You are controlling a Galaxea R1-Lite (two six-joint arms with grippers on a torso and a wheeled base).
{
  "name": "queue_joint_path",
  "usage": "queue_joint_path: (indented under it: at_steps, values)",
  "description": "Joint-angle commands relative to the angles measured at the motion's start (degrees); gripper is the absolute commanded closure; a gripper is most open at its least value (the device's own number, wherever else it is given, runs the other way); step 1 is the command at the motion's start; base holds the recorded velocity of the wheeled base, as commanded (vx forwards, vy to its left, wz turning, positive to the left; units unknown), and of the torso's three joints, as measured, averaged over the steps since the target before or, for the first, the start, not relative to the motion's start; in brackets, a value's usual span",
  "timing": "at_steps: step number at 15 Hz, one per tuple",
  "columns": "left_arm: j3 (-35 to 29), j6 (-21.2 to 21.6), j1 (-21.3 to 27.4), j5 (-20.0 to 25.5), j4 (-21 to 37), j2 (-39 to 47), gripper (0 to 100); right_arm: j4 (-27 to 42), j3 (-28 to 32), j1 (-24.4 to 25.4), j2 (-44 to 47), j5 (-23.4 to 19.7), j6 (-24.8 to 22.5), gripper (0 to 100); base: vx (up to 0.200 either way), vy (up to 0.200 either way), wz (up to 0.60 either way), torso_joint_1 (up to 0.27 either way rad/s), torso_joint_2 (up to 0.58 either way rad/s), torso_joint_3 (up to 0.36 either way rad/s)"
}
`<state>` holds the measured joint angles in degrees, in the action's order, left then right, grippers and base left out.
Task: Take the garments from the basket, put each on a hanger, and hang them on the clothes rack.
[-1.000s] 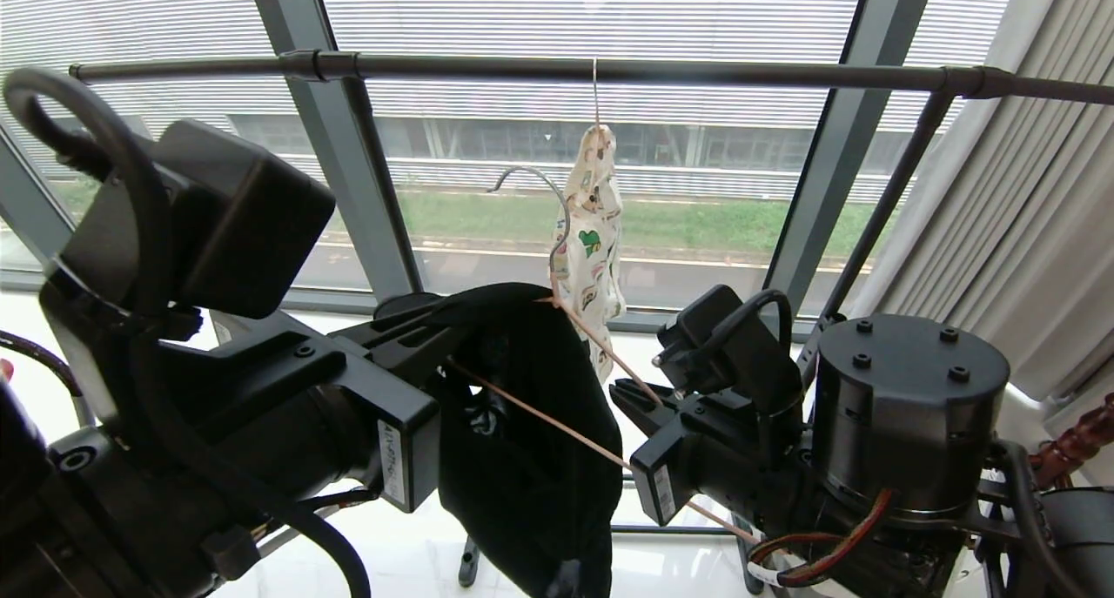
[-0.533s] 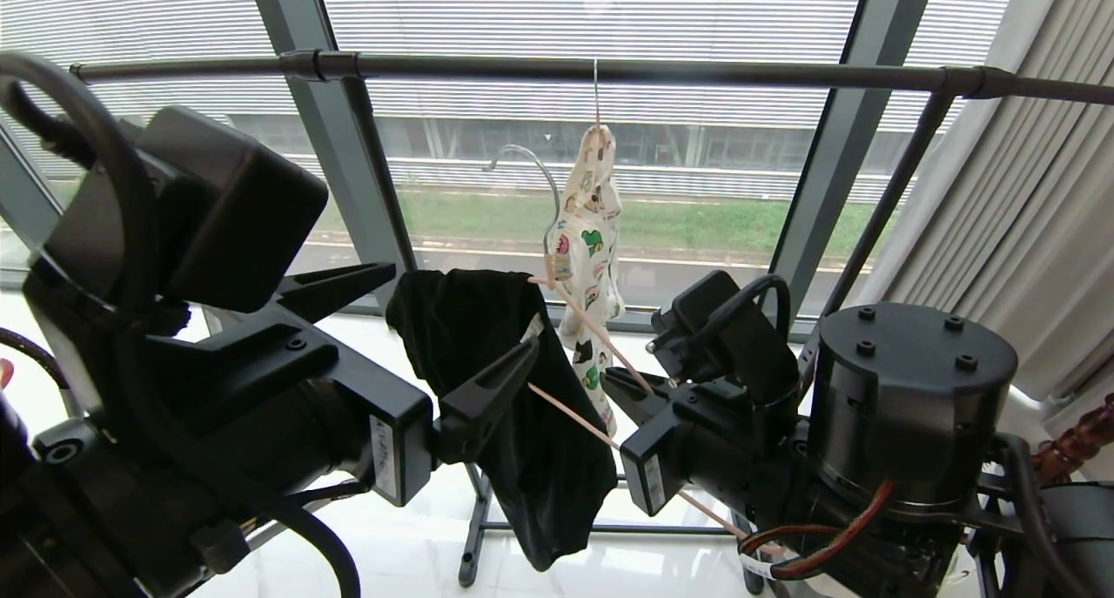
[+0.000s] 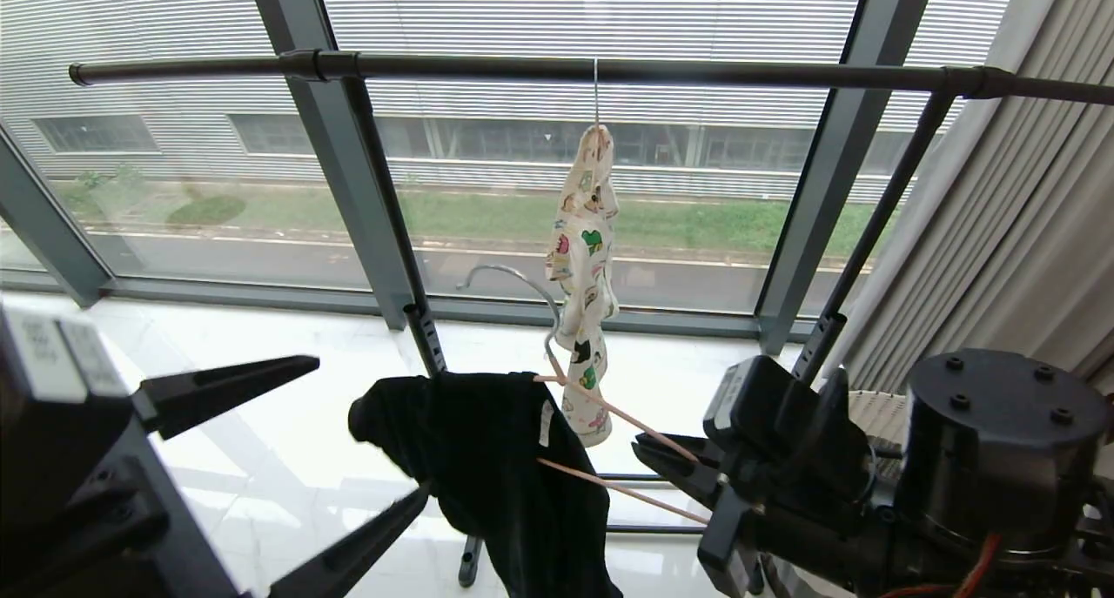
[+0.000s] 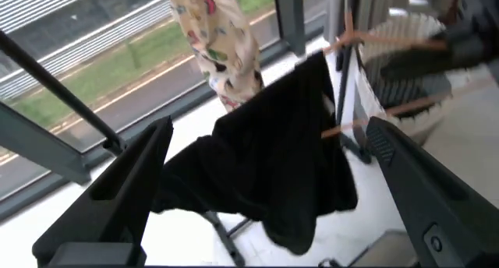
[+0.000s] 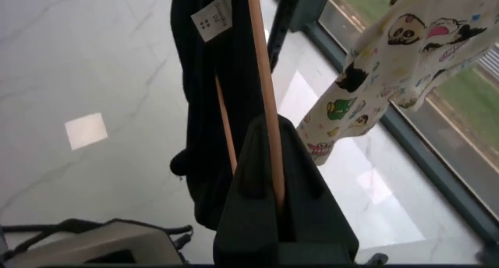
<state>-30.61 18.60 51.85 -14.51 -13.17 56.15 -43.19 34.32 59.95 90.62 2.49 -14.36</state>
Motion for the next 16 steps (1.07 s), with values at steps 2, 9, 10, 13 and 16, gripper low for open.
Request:
queue_joint_path:
  at_steps: [2, 9, 10, 13, 16]
  values:
    - [4.1, 5.8, -0.1, 9.8, 14.6, -14.6, 0, 5.8, -5.0, -1.0, -9.1, -7.0, -6.0, 100, 0.0, 0.0, 0.0, 0.0, 0.0, 0.0]
    - [4.9, 8.2, 6.7, 12.6, 9.8, -6.8, 0, 12.0, -0.8, 4.2, -10.0, -12.4, -12.7, 100, 0.0, 0.0, 0.0, 0.0, 0.0, 0.0]
    - [4.9, 6.9, 6.7, 12.7, 5.5, -3.3, 0, 12.0, 0.0, 5.3, -9.3, -12.4, -12.9, 100, 0.0, 0.0, 0.0, 0.0, 0.0, 0.0]
    - [6.1, 5.9, 6.5, 12.9, -1.6, 2.4, 0, 12.0, 1.2, 8.2, -8.1, -12.3, -13.9, 100, 0.0, 0.0, 0.0, 0.0, 0.0, 0.0]
    - [8.1, 5.8, 6.3, 15.4, -1.6, 2.4, 0, 12.0, 1.8, 9.4, -8.1, -12.3, -15.2, 100, 0.0, 0.0, 0.0, 0.0, 0.0, 0.0]
